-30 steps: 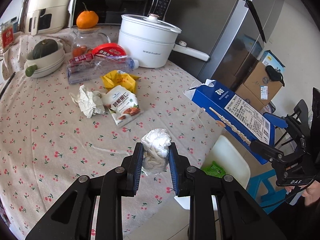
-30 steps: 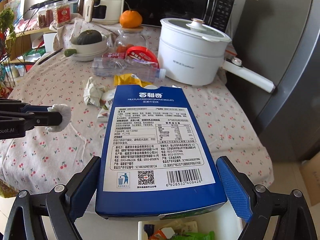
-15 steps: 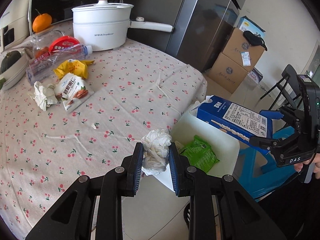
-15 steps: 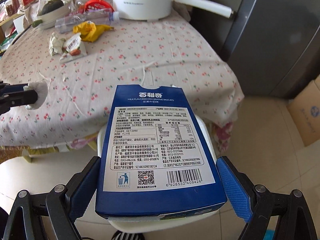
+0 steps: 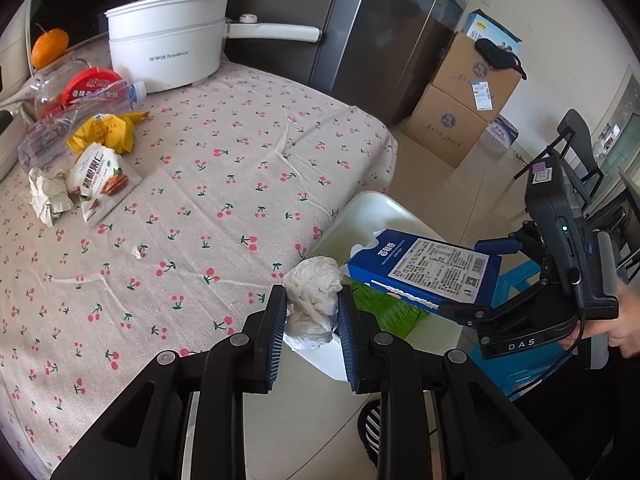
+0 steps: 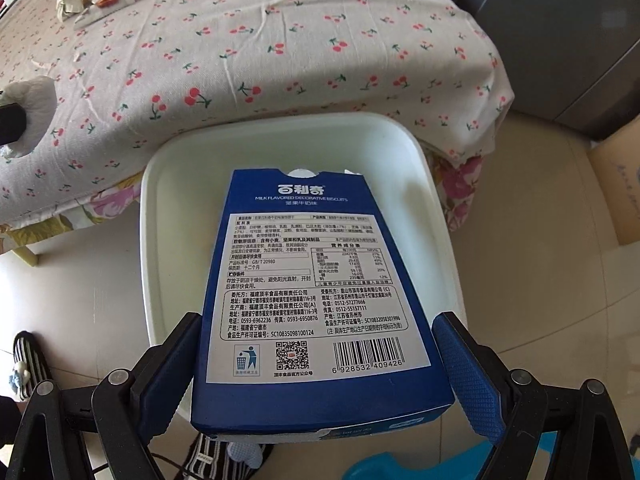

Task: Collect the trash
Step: 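Carry the tissue and blue box over the white bin and open both tools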

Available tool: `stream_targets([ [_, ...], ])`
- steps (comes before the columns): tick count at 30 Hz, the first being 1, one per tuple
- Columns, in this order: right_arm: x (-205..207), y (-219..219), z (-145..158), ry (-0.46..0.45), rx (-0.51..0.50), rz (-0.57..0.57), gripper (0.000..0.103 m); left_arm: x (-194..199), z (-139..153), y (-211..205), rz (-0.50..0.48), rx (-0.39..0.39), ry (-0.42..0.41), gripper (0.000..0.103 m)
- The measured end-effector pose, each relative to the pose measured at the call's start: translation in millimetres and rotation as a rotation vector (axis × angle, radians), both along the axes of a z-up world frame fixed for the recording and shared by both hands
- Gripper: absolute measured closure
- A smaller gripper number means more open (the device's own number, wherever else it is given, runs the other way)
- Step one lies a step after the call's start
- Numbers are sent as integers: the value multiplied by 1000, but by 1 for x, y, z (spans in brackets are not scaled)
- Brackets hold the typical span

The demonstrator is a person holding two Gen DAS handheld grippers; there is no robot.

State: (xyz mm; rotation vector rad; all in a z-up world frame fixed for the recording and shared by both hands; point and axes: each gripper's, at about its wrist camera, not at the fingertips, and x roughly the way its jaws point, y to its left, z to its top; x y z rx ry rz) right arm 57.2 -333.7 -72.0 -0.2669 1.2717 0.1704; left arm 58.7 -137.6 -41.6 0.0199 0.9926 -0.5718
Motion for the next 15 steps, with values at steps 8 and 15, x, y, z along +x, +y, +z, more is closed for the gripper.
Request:
stream_targets([
  [8,13,-13,-5,34,46,-61,8,2,-8,-21,-38,10,19,76],
  [15,6,-37,11,29,42,-132,8,3,-24,-46,-93,41,43,76],
])
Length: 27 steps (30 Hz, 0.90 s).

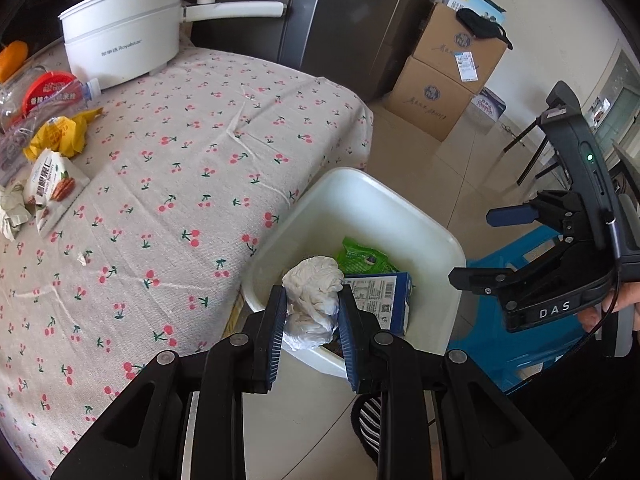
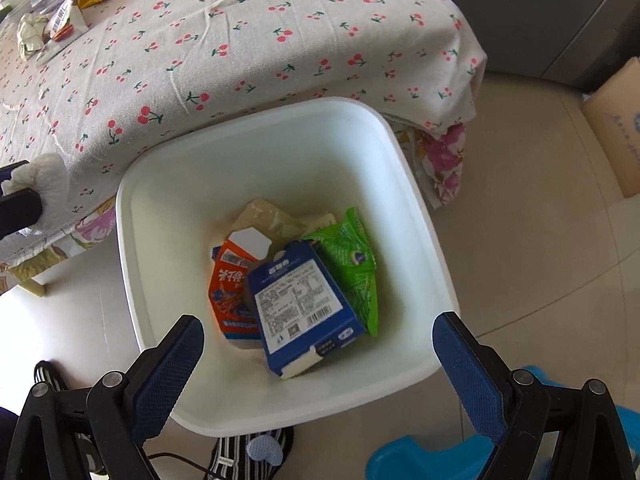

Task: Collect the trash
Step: 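Carry the tissue and blue box over the white bin and open both tools, then move both tools back over the table toward the tissue and pecan pouch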

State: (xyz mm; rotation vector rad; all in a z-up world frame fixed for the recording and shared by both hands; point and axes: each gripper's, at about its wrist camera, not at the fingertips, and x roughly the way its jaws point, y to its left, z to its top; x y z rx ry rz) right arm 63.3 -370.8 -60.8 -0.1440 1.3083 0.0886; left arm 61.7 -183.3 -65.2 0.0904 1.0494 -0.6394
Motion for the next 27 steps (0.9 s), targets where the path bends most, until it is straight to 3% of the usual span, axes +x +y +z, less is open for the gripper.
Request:
stream_targets([
  [10,-7,-27,10,-15,-19,-72,8,0,-21,-47,-87,44,-15,73],
  [13,-7,-31,12,-21,-17,-86,8,0,-23,-55,-96,55,-13,65],
  [17,-8,-33,14,-28,-16,-90,8,-2,-23,-59,-101,103,-52,36],
  [27,-6,-31,17,-40,-15,-84,8,3,-16,-32,-37,136,-58,32],
])
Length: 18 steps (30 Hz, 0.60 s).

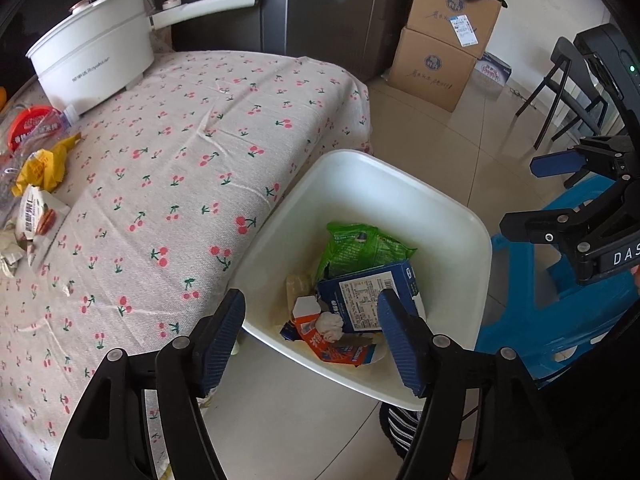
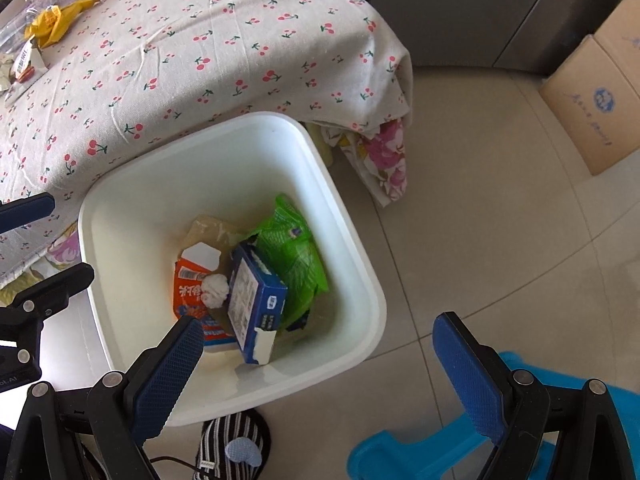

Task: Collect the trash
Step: 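Move both tools back over the table toward the tissue and pecan pouch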

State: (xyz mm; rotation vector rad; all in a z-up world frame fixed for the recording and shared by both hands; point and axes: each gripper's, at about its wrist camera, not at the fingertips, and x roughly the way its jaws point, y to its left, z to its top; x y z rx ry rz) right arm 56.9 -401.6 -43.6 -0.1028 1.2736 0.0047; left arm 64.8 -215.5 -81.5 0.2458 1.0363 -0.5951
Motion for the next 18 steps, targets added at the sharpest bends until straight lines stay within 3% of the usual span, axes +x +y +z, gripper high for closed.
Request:
stream_targets([
  [18,26,71,22,-70,51,90,8,13,39,116,291,-85,-26,18],
])
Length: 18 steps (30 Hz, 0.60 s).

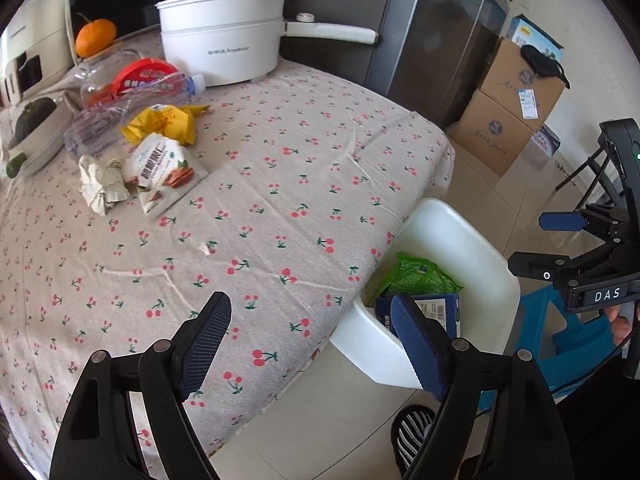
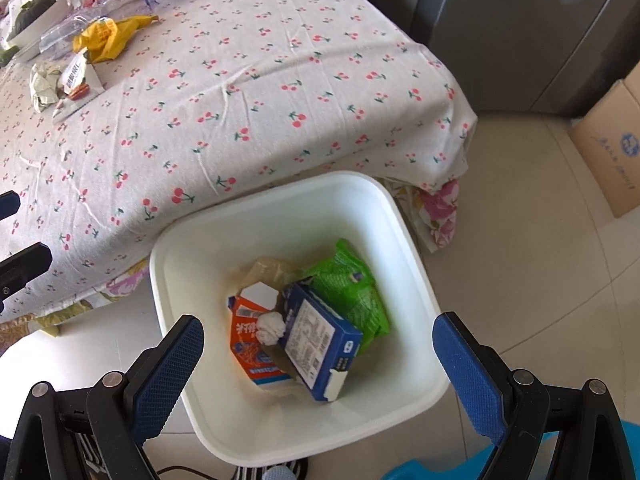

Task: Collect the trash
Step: 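Move both tools back over the table toward the tissue and pecan pouch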

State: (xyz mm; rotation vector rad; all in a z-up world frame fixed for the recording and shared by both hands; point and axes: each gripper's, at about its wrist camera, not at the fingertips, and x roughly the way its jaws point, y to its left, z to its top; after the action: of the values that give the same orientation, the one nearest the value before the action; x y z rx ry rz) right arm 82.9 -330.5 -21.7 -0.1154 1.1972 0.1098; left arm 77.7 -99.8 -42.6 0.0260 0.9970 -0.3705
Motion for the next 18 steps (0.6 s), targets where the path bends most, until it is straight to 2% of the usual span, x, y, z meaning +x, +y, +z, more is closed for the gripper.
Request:
stream_targets([
  [5,18,30,1,-21,28,15,8,13,6,43,116,-13,-11,15],
  [11,40,71,7,-92,66,54,8,33,12,95,264,-20,-23,15],
  [18,72,110,-5,-126,104,46,7,64,6,139,355,-31,-27,14],
])
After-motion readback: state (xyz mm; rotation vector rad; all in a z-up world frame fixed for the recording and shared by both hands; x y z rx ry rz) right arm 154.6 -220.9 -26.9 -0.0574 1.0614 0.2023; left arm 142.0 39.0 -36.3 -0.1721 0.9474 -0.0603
